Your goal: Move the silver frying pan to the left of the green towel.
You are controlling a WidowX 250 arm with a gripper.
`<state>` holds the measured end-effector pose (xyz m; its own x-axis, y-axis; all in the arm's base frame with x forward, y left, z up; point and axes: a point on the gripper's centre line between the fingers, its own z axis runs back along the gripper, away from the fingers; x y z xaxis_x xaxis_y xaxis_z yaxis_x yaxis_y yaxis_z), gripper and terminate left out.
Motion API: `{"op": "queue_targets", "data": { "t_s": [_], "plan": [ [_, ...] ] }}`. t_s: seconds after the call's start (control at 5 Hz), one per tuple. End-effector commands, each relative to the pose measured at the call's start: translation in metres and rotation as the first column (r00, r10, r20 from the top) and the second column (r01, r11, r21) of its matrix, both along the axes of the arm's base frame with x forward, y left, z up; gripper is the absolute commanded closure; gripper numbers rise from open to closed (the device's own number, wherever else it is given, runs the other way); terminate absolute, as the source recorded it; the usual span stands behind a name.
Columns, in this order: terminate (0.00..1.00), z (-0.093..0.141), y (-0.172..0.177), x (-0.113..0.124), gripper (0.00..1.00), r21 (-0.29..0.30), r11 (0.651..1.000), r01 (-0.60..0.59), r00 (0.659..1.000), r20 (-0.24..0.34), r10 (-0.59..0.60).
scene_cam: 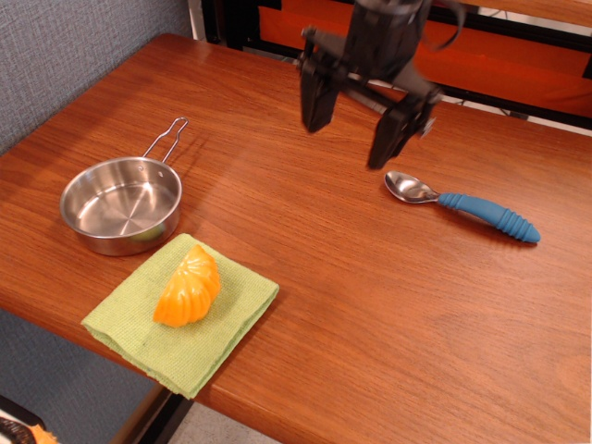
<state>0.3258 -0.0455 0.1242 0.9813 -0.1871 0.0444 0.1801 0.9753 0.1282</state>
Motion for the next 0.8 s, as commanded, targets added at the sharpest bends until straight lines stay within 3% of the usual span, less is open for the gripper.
{"op": "queue_targets", "data": {
  "t_s": [0.0, 0.2, 0.4, 0.6],
  "plan": [
    [0.0, 0.055, -0.043, -0.049, 0.0, -0.111, 0.992, -0.058, 0.993, 0.092, 0.068],
    [0.0, 0.055, -0.062, -0.057, 0.0, -0.14, 0.967, -0.213, 0.975, 0.032, 0.22],
    [0.0, 0.055, -0.062, -0.057, 0.0, -0.14, 0.967, -0.213, 0.975, 0.032, 0.22],
    [1.0, 0.055, -0.062, -0.057, 0.0, -0.14, 0.967, -0.213, 0.975, 0.032, 0.22]
  ]
}}
